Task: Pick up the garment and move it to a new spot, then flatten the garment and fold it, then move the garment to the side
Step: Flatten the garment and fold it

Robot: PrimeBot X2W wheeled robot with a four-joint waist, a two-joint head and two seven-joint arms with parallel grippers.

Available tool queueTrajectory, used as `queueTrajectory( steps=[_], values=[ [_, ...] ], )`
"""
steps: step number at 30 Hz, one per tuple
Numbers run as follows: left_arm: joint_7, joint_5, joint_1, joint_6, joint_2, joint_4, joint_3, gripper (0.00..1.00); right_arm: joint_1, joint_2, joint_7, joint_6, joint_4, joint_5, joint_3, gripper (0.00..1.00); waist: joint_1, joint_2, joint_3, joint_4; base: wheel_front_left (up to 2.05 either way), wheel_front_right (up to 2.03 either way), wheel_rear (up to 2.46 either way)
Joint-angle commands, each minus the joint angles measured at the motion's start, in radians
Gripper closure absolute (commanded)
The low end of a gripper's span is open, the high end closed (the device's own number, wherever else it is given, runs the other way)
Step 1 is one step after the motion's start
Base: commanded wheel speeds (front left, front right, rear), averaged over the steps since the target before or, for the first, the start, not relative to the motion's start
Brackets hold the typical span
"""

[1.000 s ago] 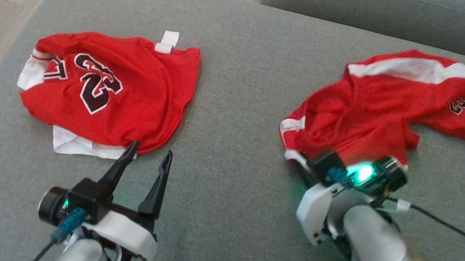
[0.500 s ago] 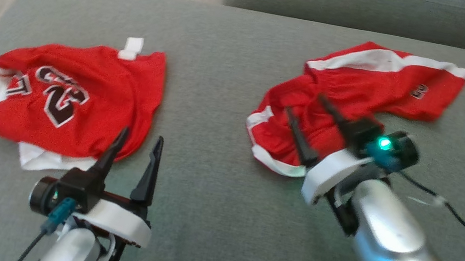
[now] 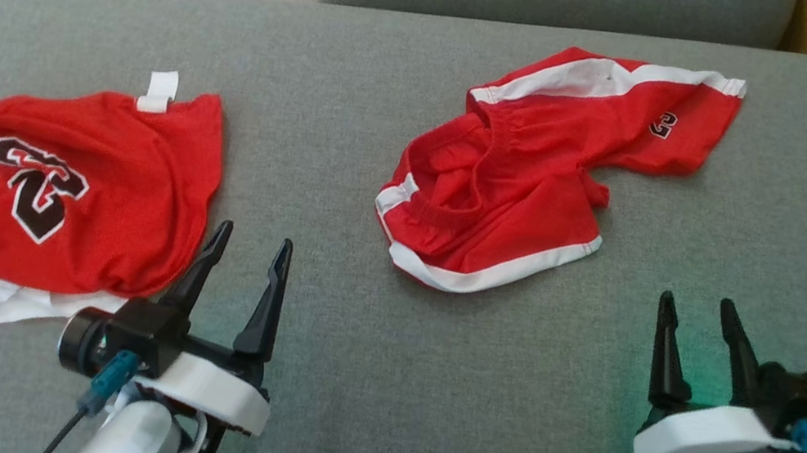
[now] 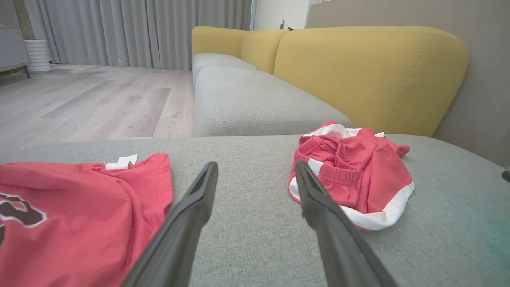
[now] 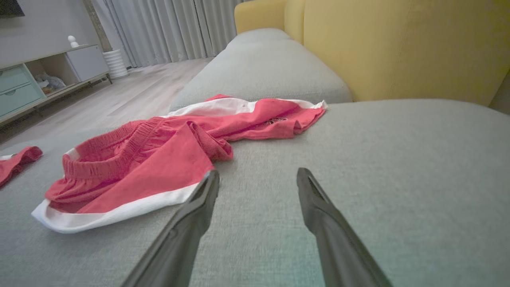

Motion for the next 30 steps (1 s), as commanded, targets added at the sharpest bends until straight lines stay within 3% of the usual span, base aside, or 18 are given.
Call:
queueTrajectory(
  steps=[1,10,25,26,27,28,30],
  values=[
    [-0.010,0.011,-0.030,-0.006,0.005,-0.032,0.047,0.00,-0.040,0.011,-0.011,-0.001,-0.047,0.004,0.015,0.00,0.0000,0.0000,0.009,0.000,0.00,0.00,0.00],
    [-0.010,0.028,-0.054,-0.025,-0.003,-0.022,0.055,0.00,-0.098,0.011,0.029,-0.001,-0.012,0.022,0.023,0.00,0.0000,0.0000,0.053,0.035,0.00,0.00,0.00],
    [-0.010,0.046,-0.079,-0.047,-0.024,0.000,0.071,0.00,-0.269,0.011,0.127,-0.001,0.256,0.000,0.018,0.00,0.0000,0.0000,0.110,0.113,0.00,0.00,0.00],
    [-0.010,0.048,-0.081,-0.048,-0.025,0.000,0.076,0.00,-0.280,0.011,0.127,-0.001,0.287,-0.003,0.028,0.17,0.0000,0.0000,0.112,0.113,0.00,0.00,0.00],
    [-0.010,0.050,-0.082,-0.048,-0.026,0.001,0.079,0.00,-0.285,0.011,0.124,-0.001,0.300,-0.007,0.035,0.64,0.0000,0.0000,0.112,0.112,0.00,0.00,0.00],
    [-0.010,0.051,-0.082,-0.047,-0.026,0.002,0.082,0.00,-0.289,0.011,0.117,-0.001,0.311,-0.010,0.041,1.00,0.0000,0.0000,0.111,0.109,0.00,0.00,0.00],
    [-0.010,0.053,-0.081,-0.046,-0.028,0.002,0.088,0.00,-0.296,0.011,0.105,-0.001,0.332,-0.010,0.051,1.00,0.0000,0.0000,0.108,0.101,0.00,0.00,0.00]
  ],
)
